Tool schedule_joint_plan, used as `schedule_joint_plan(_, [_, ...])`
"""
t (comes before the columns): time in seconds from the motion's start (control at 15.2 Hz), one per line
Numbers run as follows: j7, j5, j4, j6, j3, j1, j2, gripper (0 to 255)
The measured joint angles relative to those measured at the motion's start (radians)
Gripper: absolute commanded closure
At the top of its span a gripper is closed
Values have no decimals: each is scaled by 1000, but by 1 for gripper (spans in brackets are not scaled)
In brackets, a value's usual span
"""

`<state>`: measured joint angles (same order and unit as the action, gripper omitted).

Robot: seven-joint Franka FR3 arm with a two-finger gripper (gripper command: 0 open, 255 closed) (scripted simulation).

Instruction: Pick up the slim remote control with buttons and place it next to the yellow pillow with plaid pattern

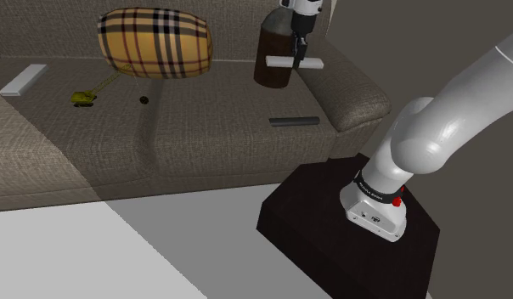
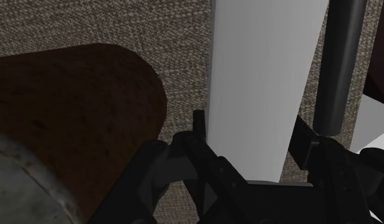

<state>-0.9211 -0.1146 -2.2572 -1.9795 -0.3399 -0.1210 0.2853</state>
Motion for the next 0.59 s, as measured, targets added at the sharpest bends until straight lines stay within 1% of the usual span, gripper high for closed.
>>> schedule_joint_plan(0.59, [3, 1, 102, 123, 11, -3, 21, 255])
